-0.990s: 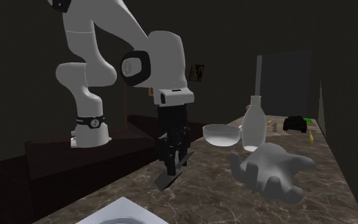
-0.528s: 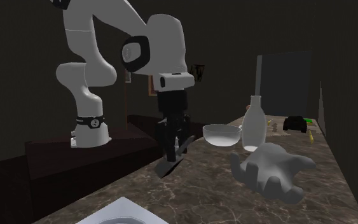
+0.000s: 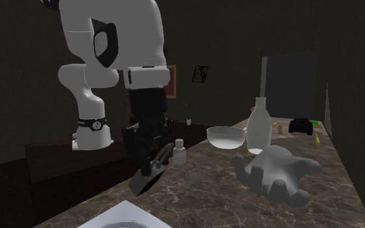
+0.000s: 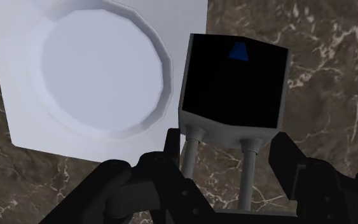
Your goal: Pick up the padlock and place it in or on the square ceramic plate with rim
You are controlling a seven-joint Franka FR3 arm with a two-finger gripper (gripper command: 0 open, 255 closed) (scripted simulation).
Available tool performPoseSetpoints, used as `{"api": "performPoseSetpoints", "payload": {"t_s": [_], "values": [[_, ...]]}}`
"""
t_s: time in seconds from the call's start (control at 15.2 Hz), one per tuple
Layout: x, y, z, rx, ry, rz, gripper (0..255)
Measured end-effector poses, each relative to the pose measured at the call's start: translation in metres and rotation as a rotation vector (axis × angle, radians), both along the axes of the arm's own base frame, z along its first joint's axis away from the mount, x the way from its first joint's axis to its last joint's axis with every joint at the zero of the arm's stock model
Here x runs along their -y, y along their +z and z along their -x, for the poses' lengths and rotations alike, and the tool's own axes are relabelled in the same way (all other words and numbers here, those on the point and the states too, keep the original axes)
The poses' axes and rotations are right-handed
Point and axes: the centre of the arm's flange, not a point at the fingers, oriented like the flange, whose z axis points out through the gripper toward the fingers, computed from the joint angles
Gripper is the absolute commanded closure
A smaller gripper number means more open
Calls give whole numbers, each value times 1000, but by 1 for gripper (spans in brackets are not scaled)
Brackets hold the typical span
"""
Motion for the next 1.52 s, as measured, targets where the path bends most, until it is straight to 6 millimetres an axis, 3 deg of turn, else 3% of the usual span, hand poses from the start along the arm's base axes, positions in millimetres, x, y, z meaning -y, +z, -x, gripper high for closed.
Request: {"api": "performPoseSetpoints", "payload": {"t_s": [0.59, 1.52], "values": [[111, 9, -18, 0, 0, 0, 255], [113, -57, -22, 12, 8, 1, 255]]}}
